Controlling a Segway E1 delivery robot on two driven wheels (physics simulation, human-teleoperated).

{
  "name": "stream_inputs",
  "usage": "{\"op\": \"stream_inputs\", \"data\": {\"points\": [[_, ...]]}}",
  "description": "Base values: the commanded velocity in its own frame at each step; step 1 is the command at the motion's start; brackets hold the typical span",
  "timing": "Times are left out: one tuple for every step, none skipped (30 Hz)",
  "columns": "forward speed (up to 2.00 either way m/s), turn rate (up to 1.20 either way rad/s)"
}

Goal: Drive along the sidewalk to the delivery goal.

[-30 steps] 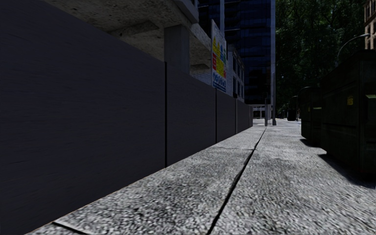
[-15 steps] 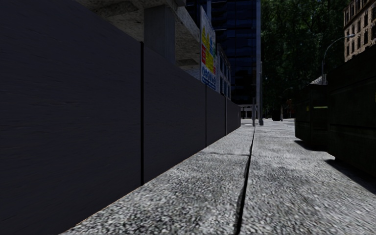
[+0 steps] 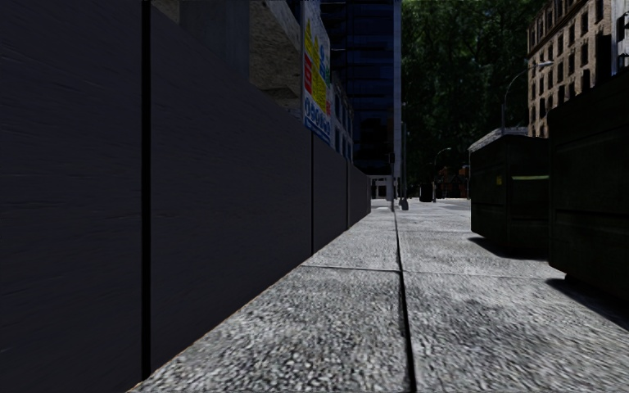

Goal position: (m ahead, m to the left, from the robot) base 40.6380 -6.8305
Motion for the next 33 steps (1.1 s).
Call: {"op": "stream_inputs", "data": {"points": [[1.49, -0.35], [1.49, -0.35], [1.49, -0.35], [1.49, -0.35], [1.49, -0.35], [1.49, -0.35], [1.49, -0.35], [1.49, -0.35], [1.49, -0.35], [1.49, -0.35], [1.49, -0.35], [1.49, -0.35], [1.49, -0.35], [1.49, -0.35], [1.49, -0.35], [1.49, 0.00], [1.49, 0.00], [1.49, 0.00], [1.49, 0.00], [1.49, 0.00], [1.49, 0.00], [1.49, 0.00], [1.49, 0.00], [1.49, 0.00], [1.49, 0.00], [1.49, 0.00], [1.49, 0.00], [1.49, 0.00], [1.49, 0.00], [1.49, 0.00], [1.49, 0.00], [1.49, 0.00], [1.49, 0.00]]}}
